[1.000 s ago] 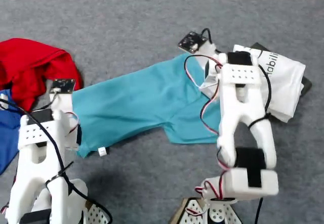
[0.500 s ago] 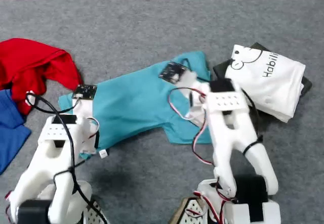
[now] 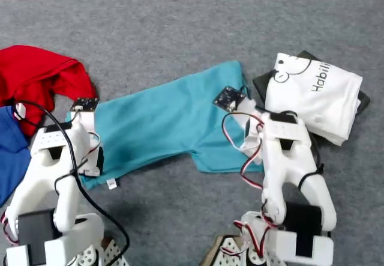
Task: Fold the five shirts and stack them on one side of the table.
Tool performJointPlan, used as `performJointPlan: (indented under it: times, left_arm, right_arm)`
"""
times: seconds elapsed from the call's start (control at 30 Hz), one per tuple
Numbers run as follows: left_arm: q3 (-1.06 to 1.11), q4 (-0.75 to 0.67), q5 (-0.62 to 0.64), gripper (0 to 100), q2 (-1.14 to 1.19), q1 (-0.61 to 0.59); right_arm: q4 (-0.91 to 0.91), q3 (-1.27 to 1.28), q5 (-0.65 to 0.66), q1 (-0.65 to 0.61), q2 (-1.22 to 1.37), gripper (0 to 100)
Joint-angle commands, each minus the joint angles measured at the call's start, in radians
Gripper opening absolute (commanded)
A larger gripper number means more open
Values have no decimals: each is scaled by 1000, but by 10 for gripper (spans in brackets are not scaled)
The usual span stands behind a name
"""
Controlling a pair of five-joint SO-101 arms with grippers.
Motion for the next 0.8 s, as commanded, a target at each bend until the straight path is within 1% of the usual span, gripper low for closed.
performJointPlan:
  times: [0.0, 0.1, 0.27, 0.4, 0.5, 0.63, 0.7, 0.77]
  left_arm:
    - [-51, 2, -8, 19, -4, -14]
    - [-68, 21, -6, 19, -22, 12]
    - [-161, 132, -6, 19, -101, 46]
    - [-236, 187, -5, 19, -208, 37]
    - [-239, 198, -5, 19, -291, 35]
    - [-167, 169, -6, 19, -335, 15]
    - [-103, 92, -6, 19, -335, -20]
    - [-14, -29, -6, 19, -335, -77]
  right_arm:
    - [-9, -22, 9, 18, 22, 3]
    - [38, -44, 9, 19, -12, 3]
    - [172, -84, 25, 21, -142, 3]
    - [245, -77, 48, 21, -248, 3]
    - [249, -31, 68, 21, -295, 3]
    - [256, 54, 158, 21, -348, 4]
    - [288, 94, 227, 15, -389, 5]
    - [315, 133, 275, 5, -446, 8]
